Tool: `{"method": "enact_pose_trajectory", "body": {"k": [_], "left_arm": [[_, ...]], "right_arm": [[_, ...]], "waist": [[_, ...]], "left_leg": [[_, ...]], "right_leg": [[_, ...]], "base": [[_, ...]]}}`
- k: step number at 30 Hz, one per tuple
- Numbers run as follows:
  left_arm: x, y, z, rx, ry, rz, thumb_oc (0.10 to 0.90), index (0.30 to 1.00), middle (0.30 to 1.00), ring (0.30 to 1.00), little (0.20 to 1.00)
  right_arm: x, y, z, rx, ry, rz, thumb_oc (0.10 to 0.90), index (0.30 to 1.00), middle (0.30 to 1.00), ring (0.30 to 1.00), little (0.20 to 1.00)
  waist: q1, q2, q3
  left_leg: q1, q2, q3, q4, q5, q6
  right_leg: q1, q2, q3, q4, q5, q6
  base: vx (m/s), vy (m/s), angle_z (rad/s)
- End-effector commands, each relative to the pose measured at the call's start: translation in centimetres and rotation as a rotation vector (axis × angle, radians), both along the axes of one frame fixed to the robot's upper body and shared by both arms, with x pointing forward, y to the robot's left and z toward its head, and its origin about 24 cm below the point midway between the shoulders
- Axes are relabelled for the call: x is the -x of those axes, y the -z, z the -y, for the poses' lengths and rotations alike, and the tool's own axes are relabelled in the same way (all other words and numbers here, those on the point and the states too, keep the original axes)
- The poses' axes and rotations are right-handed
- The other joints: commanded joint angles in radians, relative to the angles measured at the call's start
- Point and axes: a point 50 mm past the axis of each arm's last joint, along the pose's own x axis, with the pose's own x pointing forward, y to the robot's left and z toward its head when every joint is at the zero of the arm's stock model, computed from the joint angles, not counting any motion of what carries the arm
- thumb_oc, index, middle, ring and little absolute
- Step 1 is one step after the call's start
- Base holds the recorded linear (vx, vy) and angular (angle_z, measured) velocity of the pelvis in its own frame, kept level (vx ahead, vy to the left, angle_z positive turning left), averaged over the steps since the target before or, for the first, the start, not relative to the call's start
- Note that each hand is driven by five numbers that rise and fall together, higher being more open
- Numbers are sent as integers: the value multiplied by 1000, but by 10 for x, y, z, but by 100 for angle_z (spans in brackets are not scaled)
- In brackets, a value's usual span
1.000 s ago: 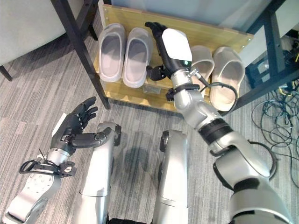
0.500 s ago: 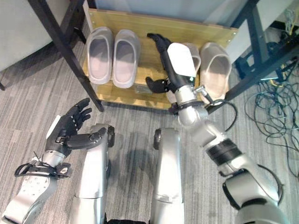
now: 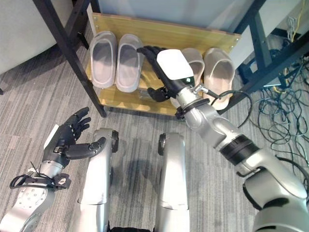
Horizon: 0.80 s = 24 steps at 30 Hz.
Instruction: Arrange the slippers neatly on the shoe rack.
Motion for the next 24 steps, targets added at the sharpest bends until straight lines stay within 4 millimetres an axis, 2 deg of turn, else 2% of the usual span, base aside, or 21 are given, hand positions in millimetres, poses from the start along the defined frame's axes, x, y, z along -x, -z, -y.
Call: {"method": "enact_pose_trajectory", "body": {"k": [1,12,24], "left_arm": [[13,-51,34,102,165,293,800,900,900,900,900],[15,-52,34,107,173,297,800,900,900,900,900],[17,-50,26,82,141,280,800,900,900,900,900]], "right_arm": [[4,-80,7,0,29,295,800,900,900,900,900],[-3,-77,33,77,148,291,800,900,900,900,900],[5,-66,74,125,267,240,800,900,900,900,900]], "waist": [[64,41,-42],[66,48,-42],[42,30,-42]], "left_leg": [[-79,-72,-46,22,64,20],[-79,-75,-61,24,51,15],[-79,-71,-61,18,58,11]], "right_leg": [[-94,15,-41,-129,449,-200],[-94,13,-54,-135,446,-201],[-94,6,-54,-141,438,-199]], "base": [[0,0,0],[0,0,0],[0,0,0]]}}
